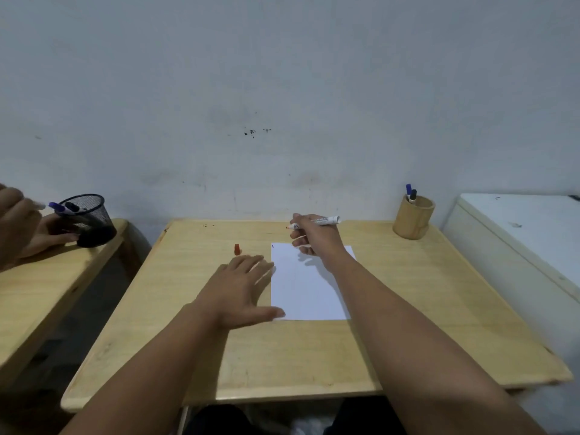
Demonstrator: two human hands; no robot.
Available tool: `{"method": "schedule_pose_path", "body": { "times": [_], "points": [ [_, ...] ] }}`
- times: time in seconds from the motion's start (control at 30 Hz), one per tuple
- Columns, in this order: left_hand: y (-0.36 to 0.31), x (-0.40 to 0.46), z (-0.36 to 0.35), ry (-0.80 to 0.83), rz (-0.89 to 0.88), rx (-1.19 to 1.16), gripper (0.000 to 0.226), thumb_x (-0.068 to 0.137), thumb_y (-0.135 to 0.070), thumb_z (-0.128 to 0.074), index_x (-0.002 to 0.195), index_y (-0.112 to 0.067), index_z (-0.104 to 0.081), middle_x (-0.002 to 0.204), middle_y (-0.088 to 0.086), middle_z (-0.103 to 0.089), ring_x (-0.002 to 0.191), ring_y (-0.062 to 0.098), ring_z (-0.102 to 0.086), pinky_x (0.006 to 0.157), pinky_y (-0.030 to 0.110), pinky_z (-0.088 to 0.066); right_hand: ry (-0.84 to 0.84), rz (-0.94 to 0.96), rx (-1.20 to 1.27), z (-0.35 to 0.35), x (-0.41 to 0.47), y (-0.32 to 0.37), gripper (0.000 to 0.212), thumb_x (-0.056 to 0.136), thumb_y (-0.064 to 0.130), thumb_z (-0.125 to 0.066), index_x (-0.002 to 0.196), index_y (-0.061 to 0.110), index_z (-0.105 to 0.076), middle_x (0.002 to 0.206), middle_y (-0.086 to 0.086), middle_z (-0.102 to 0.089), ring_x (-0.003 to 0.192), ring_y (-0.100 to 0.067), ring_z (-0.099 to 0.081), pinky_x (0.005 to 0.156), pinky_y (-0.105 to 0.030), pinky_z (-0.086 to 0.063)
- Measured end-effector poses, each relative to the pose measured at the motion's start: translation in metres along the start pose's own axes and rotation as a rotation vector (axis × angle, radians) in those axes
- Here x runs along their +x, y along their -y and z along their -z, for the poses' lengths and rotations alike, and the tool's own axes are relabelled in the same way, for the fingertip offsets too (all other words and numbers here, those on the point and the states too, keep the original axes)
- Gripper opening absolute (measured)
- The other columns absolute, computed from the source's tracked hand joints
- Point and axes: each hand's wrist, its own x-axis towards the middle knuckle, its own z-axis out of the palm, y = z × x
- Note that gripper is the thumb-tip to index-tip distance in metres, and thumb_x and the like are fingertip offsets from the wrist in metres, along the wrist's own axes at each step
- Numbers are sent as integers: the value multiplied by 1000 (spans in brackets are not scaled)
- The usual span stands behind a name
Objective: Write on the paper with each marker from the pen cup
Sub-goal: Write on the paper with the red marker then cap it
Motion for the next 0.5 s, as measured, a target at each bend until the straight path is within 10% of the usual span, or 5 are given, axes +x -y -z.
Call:
{"method": "schedule_pose_path", "body": {
  "times": [0.5],
  "points": [
    [-6, -4, -16, 1, 60, -119, 118, 64, -100, -51, 161, -37, -29, 172, -6, -22, 160, 14, -11, 130, 45, -9, -28, 70, -84, -29, 25, -41, 39, 98, 45, -75, 88, 7, -77, 67, -2, -67, 57, -15, -61, 52, -24, -48]
  ]
}}
